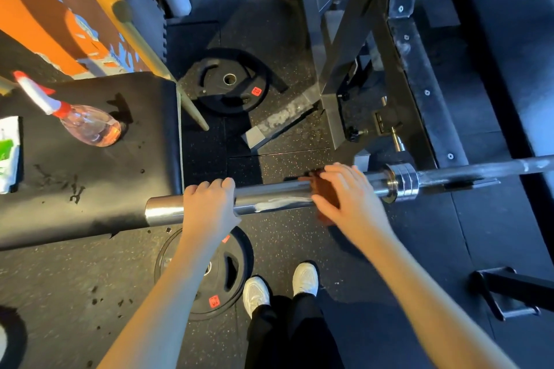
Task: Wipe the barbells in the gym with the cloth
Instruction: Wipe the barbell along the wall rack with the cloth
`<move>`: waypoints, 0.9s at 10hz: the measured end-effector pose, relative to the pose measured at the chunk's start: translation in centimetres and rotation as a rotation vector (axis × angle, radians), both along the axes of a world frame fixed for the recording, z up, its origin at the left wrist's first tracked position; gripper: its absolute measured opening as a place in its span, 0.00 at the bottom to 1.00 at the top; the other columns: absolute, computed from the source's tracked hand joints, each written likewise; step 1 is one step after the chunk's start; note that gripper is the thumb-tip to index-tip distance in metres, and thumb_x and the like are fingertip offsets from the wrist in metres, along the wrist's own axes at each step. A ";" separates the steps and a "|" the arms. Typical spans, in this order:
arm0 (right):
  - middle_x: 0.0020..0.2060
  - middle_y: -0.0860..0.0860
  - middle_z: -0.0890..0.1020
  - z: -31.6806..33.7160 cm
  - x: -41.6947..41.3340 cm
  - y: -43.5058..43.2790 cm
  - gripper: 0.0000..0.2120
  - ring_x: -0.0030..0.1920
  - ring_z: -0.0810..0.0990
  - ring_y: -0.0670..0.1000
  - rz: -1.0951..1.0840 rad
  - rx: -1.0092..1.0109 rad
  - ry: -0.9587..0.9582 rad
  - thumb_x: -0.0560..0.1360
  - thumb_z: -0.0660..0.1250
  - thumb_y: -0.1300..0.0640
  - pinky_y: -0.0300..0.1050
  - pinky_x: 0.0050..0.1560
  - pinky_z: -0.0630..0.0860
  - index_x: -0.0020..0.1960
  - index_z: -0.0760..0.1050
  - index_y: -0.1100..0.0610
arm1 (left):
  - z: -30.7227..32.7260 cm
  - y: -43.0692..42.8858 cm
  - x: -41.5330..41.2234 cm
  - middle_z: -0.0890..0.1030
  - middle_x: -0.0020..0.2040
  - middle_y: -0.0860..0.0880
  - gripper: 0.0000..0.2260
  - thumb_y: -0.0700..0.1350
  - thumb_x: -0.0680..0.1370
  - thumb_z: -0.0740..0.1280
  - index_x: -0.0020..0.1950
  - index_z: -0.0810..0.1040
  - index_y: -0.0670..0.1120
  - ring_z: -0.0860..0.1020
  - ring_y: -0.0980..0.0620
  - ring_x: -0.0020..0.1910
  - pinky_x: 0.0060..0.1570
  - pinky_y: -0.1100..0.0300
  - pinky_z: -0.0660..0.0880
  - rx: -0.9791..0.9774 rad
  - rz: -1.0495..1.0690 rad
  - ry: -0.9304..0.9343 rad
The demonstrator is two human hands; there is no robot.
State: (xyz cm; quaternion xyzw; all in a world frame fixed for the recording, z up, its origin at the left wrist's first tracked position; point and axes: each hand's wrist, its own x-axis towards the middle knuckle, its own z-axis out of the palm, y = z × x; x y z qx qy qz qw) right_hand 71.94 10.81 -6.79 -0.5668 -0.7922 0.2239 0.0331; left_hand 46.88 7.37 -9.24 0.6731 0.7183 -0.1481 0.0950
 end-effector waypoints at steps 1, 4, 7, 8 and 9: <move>0.55 0.54 0.82 0.6 3.0 2.7 0.21 0.59 0.78 0.54 -0.260 0.019 -0.067 0.79 0.58 0.43 0.53 0.75 0.54 0.59 0.77 0.58 | 0.0 -0.1 0.1 0.79 0.50 0.53 0.19 0.55 0.71 0.72 0.58 0.72 0.50 0.77 0.50 0.51 0.53 0.56 0.68 0.030 0.030 -0.022; 0.60 0.53 0.79 -0.3 1.0 0.7 0.20 0.64 0.74 0.55 0.008 0.028 -0.025 0.77 0.59 0.47 0.55 0.73 0.59 0.61 0.77 0.57 | 0.2 -1.0 0.4 0.79 0.46 0.50 0.23 0.54 0.66 0.78 0.55 0.75 0.47 0.77 0.48 0.46 0.53 0.52 0.70 0.034 0.004 -0.035; 0.60 0.59 0.77 -1.2 0.2 -1.5 0.17 0.64 0.74 0.61 -0.051 0.142 -0.046 0.76 0.67 0.54 0.60 0.69 0.65 0.62 0.74 0.61 | 2.6 5.5 -0.6 0.74 0.56 0.48 0.13 0.46 0.82 0.61 0.66 0.71 0.47 0.73 0.48 0.53 0.58 0.55 0.71 -0.616 -0.068 -0.151; 0.64 0.56 0.76 0.5 3.6 -0.1 0.22 0.66 0.73 0.58 -0.002 0.034 -0.039 0.77 0.62 0.51 0.55 0.67 0.66 0.67 0.72 0.59 | 2.8 4.9 -0.4 0.75 0.55 0.50 0.11 0.47 0.79 0.66 0.60 0.74 0.49 0.72 0.50 0.49 0.51 0.58 0.72 -0.624 -0.011 -0.146; 0.61 0.56 0.78 0.7 3.5 1.4 0.20 0.63 0.75 0.58 -0.297 -0.023 0.000 0.78 0.64 0.51 0.56 0.65 0.70 0.68 0.70 0.58 | 1.4 4.5 -1.0 0.79 0.57 0.49 0.15 0.49 0.76 0.69 0.62 0.76 0.49 0.77 0.49 0.50 0.53 0.56 0.76 -0.544 0.009 -0.112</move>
